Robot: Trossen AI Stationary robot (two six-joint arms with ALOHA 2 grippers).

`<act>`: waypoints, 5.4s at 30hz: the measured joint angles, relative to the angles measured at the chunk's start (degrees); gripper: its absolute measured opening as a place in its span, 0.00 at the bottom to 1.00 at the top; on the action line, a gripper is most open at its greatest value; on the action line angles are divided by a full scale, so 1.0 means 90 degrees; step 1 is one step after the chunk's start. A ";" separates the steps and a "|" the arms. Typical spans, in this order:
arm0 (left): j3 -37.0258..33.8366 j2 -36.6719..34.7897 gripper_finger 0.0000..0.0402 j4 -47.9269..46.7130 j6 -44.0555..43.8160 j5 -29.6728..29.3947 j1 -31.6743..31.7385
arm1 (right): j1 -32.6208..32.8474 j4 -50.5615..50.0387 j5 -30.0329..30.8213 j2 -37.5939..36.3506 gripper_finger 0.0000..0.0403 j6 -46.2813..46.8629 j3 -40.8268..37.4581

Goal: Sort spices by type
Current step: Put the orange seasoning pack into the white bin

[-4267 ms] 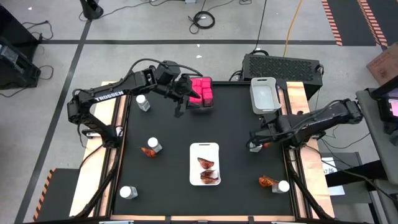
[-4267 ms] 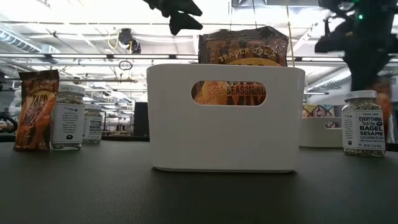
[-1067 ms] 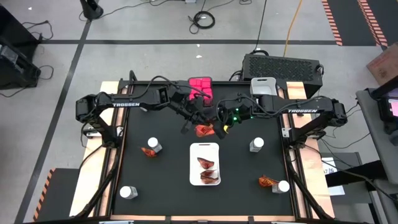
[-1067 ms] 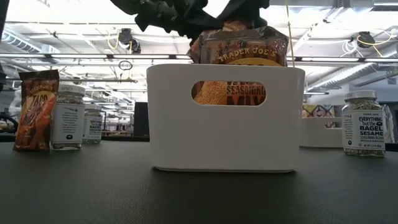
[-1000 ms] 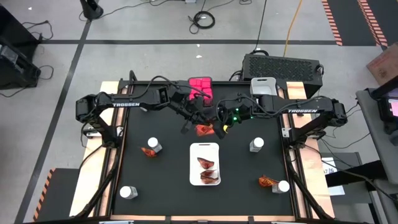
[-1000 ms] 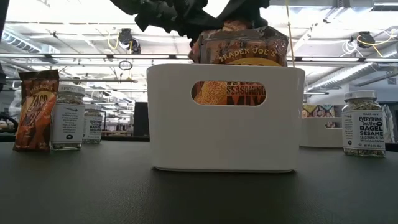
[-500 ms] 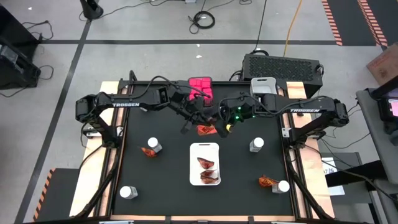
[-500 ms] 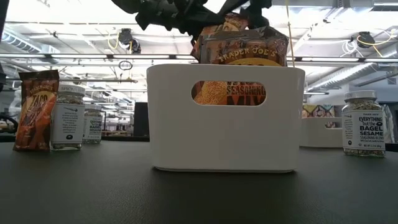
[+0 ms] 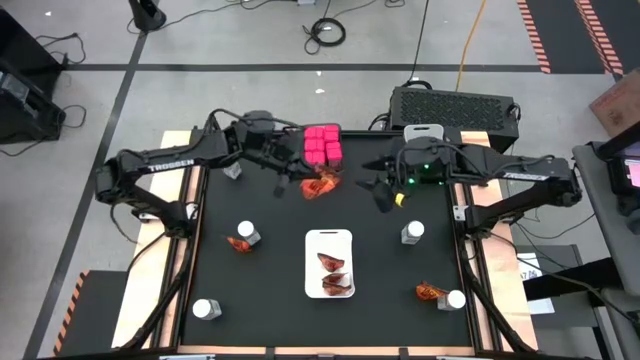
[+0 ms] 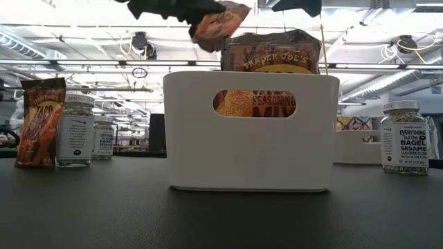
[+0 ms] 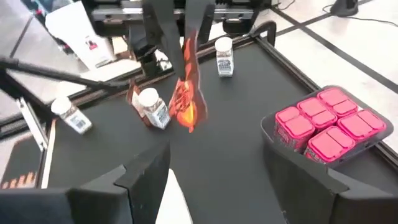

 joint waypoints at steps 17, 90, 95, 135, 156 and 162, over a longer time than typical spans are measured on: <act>-0.3704 -0.1181 0.00 0.5407 -0.1972 -0.1609 -0.1051 | 0.0781 0.0355 0.0592 -0.0061 0.63 0.0034 -0.0100; -0.2994 0.2874 0.28 0.7041 0.0151 -0.1682 -0.2470 | 0.1348 0.0758 0.1122 -0.1199 0.63 0.1518 -0.1219; -0.2994 0.2874 0.43 0.7086 0.0021 -0.1567 -0.2385 | 0.1348 0.0755 0.1124 -0.1199 0.63 0.1507 -0.1219; 0.1196 -0.0400 0.50 -0.7556 0.0395 -0.1453 -0.2057 | 0.1688 -0.0553 0.0496 -0.1102 0.63 0.0509 -0.1217; -0.0749 -0.0602 0.50 -0.7734 0.0191 -0.2277 -0.2829 | 0.1680 -0.0581 0.0643 -0.0848 0.63 -0.0651 -0.1219; -0.1196 -0.0611 0.50 -0.7516 -0.0015 -0.2283 -0.2829 | 0.1680 -0.0626 0.0644 -0.0849 0.63 -0.0710 -0.1219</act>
